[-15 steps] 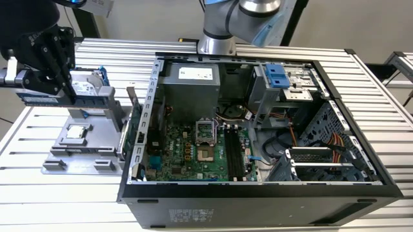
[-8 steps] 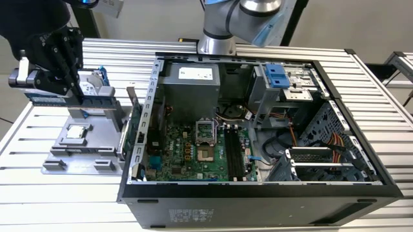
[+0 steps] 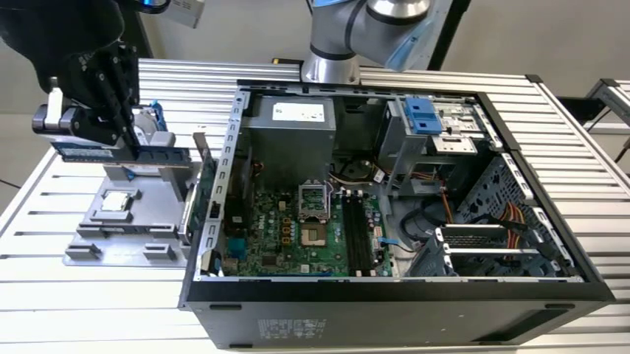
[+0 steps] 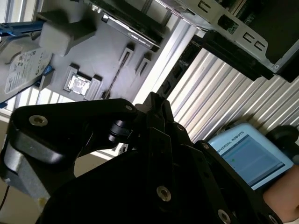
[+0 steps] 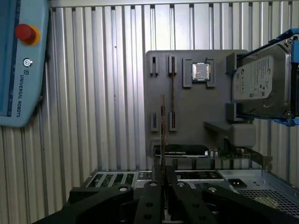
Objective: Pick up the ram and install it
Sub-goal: 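Pick up the ram and move it above insertion slot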
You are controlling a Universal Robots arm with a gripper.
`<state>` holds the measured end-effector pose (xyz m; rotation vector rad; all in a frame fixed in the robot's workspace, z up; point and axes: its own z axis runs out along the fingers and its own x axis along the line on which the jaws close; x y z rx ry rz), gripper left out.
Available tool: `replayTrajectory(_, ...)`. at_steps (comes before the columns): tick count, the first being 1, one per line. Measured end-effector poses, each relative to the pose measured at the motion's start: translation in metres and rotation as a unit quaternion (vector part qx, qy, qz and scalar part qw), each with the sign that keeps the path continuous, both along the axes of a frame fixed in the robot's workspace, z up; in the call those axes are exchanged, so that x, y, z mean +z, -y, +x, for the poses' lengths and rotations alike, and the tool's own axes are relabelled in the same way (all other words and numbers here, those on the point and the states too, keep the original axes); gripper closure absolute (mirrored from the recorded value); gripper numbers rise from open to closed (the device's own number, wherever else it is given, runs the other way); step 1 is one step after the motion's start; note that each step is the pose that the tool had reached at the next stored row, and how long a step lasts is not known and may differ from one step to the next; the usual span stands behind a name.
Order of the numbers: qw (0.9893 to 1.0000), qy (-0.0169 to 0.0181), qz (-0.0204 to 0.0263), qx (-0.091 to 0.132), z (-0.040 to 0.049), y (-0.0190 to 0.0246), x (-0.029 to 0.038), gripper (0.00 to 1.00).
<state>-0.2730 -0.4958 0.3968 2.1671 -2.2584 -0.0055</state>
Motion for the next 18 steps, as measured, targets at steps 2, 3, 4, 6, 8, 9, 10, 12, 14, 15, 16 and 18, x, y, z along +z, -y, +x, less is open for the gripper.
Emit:
replayTrajectory(2, 1.0000, 0.0000, 0.0001, 0.000, 0.0032, 0.0000, -0.0001, 1.00)
replayTrajectory(3, 1.0000, 0.0000, 0.0000, 0.000, 0.0048, 0.0000, 0.0000, 1.00)
replayTrajectory(4, 1.0000, 0.0000, 0.0000, 0.000, 0.0064, 0.0000, 0.0000, 1.00)
replayTrajectory(6, 1.0000, 0.0000, 0.0000, 0.000, 0.0096, 0.0000, 0.0000, 1.00)
replayTrajectory(8, 1.0000, 0.0000, 0.0000, 0.000, 0.0129, 0.0000, -0.0001, 1.00)
replayTrajectory(9, 1.0000, 0.0000, 0.0000, 0.000, 0.0146, 0.0000, -0.0001, 1.00)
replayTrajectory(10, 1.0000, 0.0000, 0.0001, 0.000, 0.0161, 0.0000, -0.0001, 1.00)
replayTrajectory(12, 1.0000, 0.0000, 0.0000, 0.000, 0.0193, 0.0000, 0.0000, 1.00)
replayTrajectory(14, 1.0000, 0.0000, 0.0000, 0.000, 0.0222, 0.0000, 0.0000, 1.00)
replayTrajectory(15, 1.0000, 0.0000, 0.0000, 0.000, 0.0237, 0.0000, 0.0000, 1.00)
replayTrajectory(16, 1.0000, 0.0000, 0.0000, 0.000, 0.0251, 0.0000, 0.0000, 1.00)
replayTrajectory(18, 1.0000, 0.0000, 0.0000, 0.000, 0.0278, 0.0000, -0.0001, 1.00)
